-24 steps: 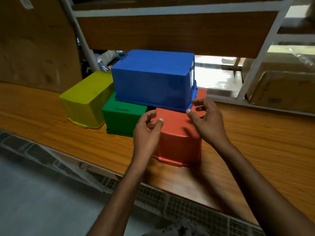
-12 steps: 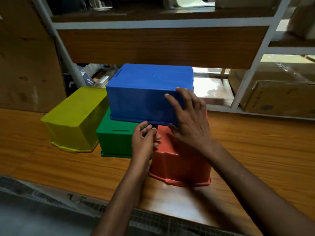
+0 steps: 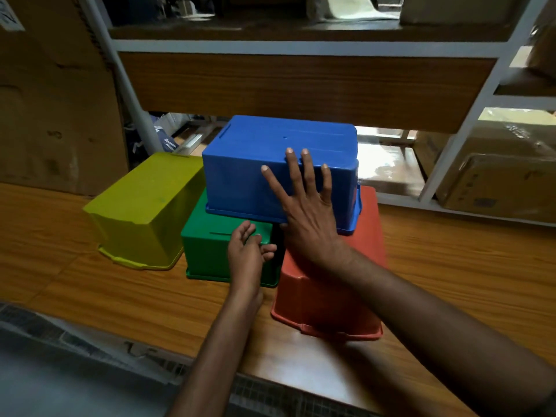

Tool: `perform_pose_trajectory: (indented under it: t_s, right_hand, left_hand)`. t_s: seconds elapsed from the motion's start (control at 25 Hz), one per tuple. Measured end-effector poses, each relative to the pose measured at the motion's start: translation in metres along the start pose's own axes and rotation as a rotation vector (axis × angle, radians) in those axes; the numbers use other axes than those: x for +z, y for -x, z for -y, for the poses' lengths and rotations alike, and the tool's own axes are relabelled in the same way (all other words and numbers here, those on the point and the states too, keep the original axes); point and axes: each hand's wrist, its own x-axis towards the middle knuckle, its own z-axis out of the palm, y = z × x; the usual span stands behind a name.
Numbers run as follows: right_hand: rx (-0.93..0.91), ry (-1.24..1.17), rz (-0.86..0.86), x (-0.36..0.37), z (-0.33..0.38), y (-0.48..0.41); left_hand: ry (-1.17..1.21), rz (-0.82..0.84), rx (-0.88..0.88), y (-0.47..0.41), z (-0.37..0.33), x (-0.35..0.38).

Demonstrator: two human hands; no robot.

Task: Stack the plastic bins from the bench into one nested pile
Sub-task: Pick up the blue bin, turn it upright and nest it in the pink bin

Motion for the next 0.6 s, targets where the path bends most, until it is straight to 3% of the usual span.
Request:
perform_pose_trajectory:
  t_s: [0.28,0.6]
  right_hand:
    - [0.007,-0.026,-0.046,-0.011,-0.024,-0.015]
    - [0.512,-0.604,-0.232,-0.111,-0.089,-0.042]
  left_hand:
    - [0.068,-0.008,0.026,-0.003,-0.012,-0.004]
    - [0.022,0.113,0.2,-0.005,-0.054,0.022]
